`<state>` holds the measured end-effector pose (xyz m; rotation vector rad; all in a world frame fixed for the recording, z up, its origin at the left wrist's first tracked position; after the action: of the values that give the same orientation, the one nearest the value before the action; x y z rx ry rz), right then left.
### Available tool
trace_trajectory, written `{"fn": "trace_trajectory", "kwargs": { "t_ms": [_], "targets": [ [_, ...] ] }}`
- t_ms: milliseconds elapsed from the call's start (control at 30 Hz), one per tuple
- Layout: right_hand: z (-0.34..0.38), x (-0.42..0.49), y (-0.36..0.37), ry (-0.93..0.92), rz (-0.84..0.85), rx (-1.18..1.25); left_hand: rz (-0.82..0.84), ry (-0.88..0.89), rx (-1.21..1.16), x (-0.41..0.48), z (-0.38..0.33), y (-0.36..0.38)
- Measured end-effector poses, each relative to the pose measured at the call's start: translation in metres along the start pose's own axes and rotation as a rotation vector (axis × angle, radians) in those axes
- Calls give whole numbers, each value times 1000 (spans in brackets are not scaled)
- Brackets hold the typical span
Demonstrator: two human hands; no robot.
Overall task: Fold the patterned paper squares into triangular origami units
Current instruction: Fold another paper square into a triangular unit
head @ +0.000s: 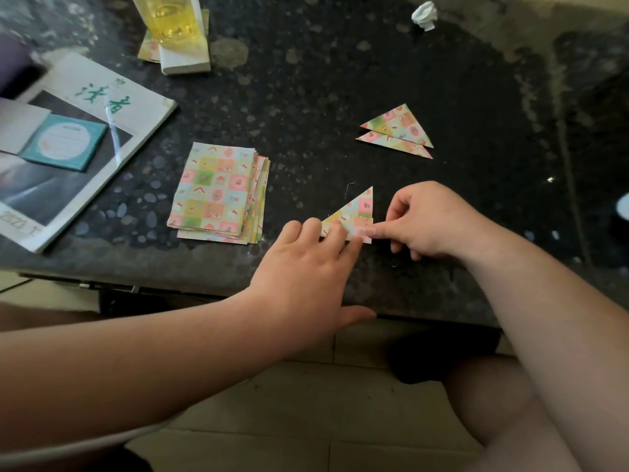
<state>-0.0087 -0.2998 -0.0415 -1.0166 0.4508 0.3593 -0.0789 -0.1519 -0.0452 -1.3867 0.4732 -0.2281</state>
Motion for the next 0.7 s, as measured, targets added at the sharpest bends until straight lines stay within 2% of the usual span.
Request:
{"fn": "trace_trajectory", "kwargs": {
  "t_ms": [300, 467, 700],
  "targets": [
    [-1, -1, 11, 74, 124, 108, 26, 14, 22, 2, 3, -1],
    [9, -1, 17, 68, 151, 44, 82, 31, -33, -2, 11, -4],
    [-8, -5, 12, 171, 226, 131, 185, 11, -46, -3, 23, -6]
  ]
}}
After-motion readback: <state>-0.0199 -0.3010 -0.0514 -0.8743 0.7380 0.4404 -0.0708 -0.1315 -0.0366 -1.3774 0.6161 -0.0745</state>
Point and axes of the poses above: each hand's wrist, its own x-axis towards the middle knuckle, its own y-axis out of the palm, z = x × y, the point moved 7 cm from there along x, towards the middle knuckle, and after that the axes turned 10 degrees about -y, right-handed, at the moved point
